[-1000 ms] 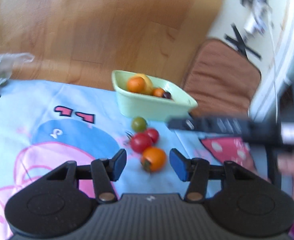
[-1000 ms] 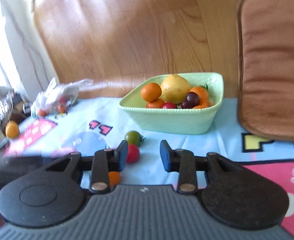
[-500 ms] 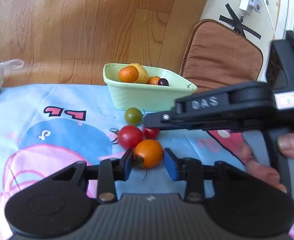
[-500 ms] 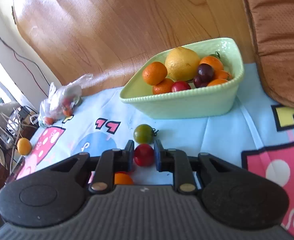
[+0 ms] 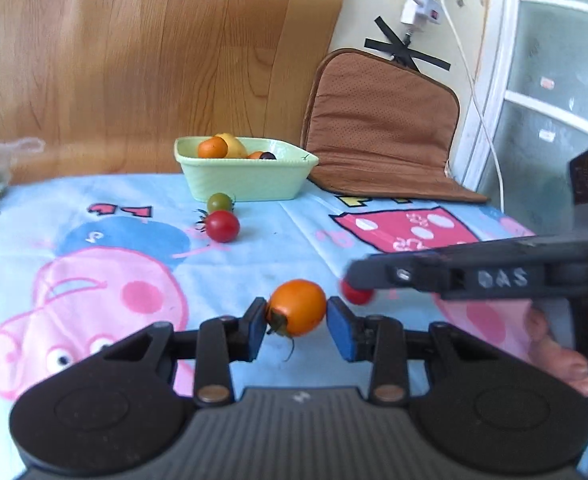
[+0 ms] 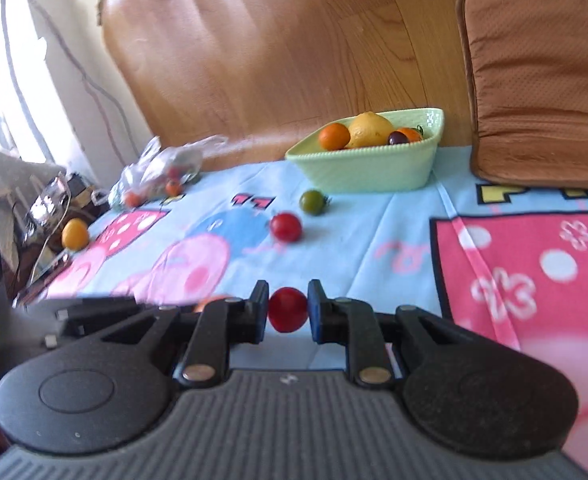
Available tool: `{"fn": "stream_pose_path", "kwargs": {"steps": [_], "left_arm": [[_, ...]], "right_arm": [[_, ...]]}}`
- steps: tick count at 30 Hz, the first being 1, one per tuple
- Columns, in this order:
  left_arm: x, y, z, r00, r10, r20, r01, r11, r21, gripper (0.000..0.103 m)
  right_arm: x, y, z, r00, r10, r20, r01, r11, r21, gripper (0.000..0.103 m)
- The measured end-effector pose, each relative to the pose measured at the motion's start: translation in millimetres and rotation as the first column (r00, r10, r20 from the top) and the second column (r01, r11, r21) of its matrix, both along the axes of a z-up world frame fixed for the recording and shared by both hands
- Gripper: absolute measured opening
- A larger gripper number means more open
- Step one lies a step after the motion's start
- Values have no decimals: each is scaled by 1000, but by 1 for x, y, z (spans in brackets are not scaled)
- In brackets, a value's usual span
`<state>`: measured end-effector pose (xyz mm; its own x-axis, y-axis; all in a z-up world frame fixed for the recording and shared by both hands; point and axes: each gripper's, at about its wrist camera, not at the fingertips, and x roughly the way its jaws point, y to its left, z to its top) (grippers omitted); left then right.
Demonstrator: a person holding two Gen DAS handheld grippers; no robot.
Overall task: Organize fruits
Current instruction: 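Grasp an orange tomato with the left tool while the right tool grasps a red tomato, then hold the orange and red tomatoes in both tools, pausing above the cloth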
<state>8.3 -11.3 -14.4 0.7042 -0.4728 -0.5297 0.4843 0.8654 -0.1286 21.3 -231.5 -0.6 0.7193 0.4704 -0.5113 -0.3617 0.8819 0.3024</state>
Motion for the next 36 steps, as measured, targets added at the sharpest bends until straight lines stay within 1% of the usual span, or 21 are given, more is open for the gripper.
{"fn": "stream_pose_path", "kwargs": {"steps": [2, 5, 6, 8, 11, 14, 18, 24, 26, 27, 28, 30, 32, 35, 36], "left_arm": [[-6, 2, 0, 1000, 1, 1, -1, 1000, 7, 33], [-10, 4, -6, 1000, 20, -18, -20, 1000, 18, 33], [-10, 4, -9, 999, 25, -27, -25, 999, 25, 33], [-15, 3, -13, 1000, 29, -5, -28, 999, 39, 35], [-17, 1, -14, 1000, 30, 8, -31, 998, 61, 34], [-15, 4, -15, 1000, 30, -1, -30, 999, 39, 34], [-13, 10, -15, 999, 48, -14, -48, 999, 14, 34], [-14, 7, -15, 999, 53, -8, -53, 998, 30, 34], [-13, 6, -15, 998, 56, -8, -56, 998, 35, 41], [-13, 6, -15, 998, 60, -7, -59, 997, 39, 48], [-13, 5, -15, 998, 62, -7, -62, 997, 45, 52], [-12, 3, -14, 998, 65, -7, -65, 996, 58, 54], [-9, 1, -13, 998, 63, -7, -62, 996, 64, 54], [-2, 1, -13, 998, 57, -16, -56, 997, 49, 52], [0, 1, -14, 998, 56, -19, -56, 997, 45, 45]], "right_arm": [[-13, 4, -2, 1000, 3, 21, -2, 999, -34, 23], [-23, 11, -10, 999, 24, 26, -22, 997, -79, 23], [-27, 13, -12, 999, 21, 49, -16, 995, -95, 24], [-30, 18, -12, 997, 27, 73, -17, 991, -132, 26], [-31, 24, -20, 997, 57, 59, -47, 987, -154, 28], [-34, 30, -23, 996, 61, 70, -47, 981, -188, 28], [-35, 28, -24, 996, 56, 70, -43, 983, -179, 28], [-38, 28, -24, 996, 48, 72, -34, 984, -175, 28], [-40, 27, -24, 997, 42, 72, -29, 985, -172, 28], [-40, 26, -24, 997, 40, 71, -28, 985, -170, 28], [-40, 26, -24, 997, 38, 71, -26, 985, -168, 28], [-42, 27, -23, 997, 35, 72, -22, 985, -172, 29], [-42, 29, -23, 997, 38, 74, -24, 983, -180, 30], [-42, 31, -23, 996, 36, 77, -21, 981, -191, 30], [-43, 31, -23, 996, 36, 78, -20, 981, -195, 30]]}}
